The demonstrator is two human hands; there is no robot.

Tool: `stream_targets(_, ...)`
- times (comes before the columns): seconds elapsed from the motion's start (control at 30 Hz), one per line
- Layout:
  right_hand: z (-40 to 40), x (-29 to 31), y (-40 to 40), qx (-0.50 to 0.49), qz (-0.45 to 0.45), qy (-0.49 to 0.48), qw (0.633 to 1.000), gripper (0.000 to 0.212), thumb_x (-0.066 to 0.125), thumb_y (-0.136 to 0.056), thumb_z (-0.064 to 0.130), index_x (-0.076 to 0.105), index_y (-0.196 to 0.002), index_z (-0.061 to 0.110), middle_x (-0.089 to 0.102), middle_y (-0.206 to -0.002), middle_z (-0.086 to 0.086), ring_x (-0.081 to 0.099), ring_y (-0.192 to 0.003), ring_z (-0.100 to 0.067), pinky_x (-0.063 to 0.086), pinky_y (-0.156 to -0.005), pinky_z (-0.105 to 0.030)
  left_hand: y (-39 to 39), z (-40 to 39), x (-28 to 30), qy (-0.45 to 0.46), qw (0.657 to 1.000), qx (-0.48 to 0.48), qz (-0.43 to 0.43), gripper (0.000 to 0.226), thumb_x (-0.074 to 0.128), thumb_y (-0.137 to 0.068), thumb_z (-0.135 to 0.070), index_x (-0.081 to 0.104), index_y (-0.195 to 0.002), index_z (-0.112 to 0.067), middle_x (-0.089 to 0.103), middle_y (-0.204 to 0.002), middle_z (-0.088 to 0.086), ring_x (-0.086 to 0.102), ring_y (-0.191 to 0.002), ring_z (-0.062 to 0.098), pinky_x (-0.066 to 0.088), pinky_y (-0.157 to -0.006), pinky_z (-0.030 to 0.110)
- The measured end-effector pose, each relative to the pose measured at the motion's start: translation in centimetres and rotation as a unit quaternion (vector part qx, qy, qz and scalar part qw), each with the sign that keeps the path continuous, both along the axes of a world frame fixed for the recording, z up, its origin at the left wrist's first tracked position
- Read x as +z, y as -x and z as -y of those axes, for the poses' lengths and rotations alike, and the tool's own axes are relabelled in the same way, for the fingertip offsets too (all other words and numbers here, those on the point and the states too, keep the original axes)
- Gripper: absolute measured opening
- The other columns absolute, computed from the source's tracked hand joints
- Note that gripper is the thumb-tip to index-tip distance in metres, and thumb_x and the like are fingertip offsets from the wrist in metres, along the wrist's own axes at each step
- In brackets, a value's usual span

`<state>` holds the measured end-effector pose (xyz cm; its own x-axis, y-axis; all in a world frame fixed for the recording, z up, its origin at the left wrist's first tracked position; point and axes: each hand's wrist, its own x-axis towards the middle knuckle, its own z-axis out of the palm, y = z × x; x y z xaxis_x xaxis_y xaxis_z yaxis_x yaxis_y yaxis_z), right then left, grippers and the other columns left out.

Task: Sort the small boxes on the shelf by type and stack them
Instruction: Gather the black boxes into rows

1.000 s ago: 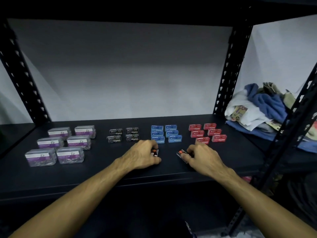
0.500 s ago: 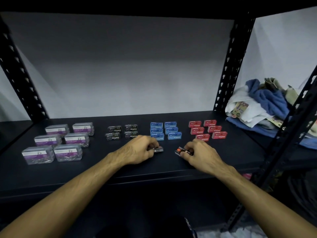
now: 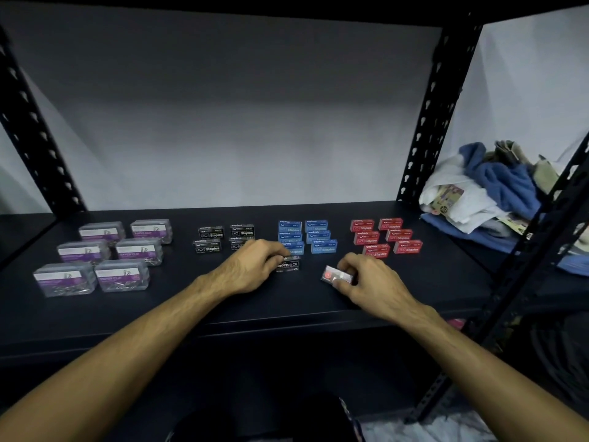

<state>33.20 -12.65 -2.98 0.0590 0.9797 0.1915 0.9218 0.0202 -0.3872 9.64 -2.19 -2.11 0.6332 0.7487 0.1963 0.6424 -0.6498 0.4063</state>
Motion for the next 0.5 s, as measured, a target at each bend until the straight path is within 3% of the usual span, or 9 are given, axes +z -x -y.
stream_targets(0.1, -0.04, -0.24, 0.19, 0.014, -0.008, -0.013, 1.0, 0.018, 0.068, -0.087, 0.036, 0.053, -0.096, 0.033, 0.061, -0.085, 0.013, 0.053, -0.075, -0.002, 0.041, -0.064, -0.026, -0.06, -0.11, -0.04, 0.002, 1.0, 0.001, 0.004, 0.027, 0.05, -0.102, -0.02, 0.067, -0.122, -0.017, 0.072, -0.116, -0.004, 0.064, -0.111, 0.011, 0.039, -0.092, 0.014)
stream_targets(0.23, 0.0, -0.53, 0.34, 0.044, -0.002, -0.027, 0.999, 0.019, 0.068, -0.086, 0.028, 0.05, -0.09, 0.03, 0.055, -0.087, 0.012, 0.051, -0.081, -0.004, 0.038, -0.066, -0.024, -0.08, -0.09, 0.11, 0.012, 1.0, 0.002, 0.009, 0.028, 0.049, -0.102, -0.025, 0.067, -0.123, -0.018, 0.071, -0.115, -0.006, 0.064, -0.107, 0.007, 0.038, -0.087, 0.011)
stream_targets(0.37, 0.15, -0.65, -0.01, 0.067, 0.01, -0.03, 0.997, 0.017, 0.069, -0.085, 0.034, 0.053, -0.091, 0.032, 0.054, -0.089, 0.014, 0.05, -0.085, -0.001, 0.04, -0.069, -0.022, -0.03, -0.13, 0.09, 0.014, 1.0, 0.005, -0.008, 0.031, 0.06, -0.096, -0.032, 0.066, -0.124, -0.02, 0.071, -0.107, -0.006, 0.061, -0.087, 0.003, 0.039, -0.074, 0.008)
stream_targets(0.5, 0.41, -0.8, -0.34, 0.087, 0.023, -0.03, 0.995, 0.022, 0.069, -0.084, 0.042, 0.057, -0.098, 0.031, 0.053, -0.093, 0.015, 0.048, -0.09, -0.002, 0.041, -0.073, -0.022, -0.29, 0.0, 0.15, 0.007, 1.0, 0.007, -0.023, 0.033, 0.064, -0.094, -0.029, 0.064, -0.126, -0.02, 0.07, -0.111, -0.001, 0.059, -0.086, 0.006, 0.046, -0.081, 0.019)
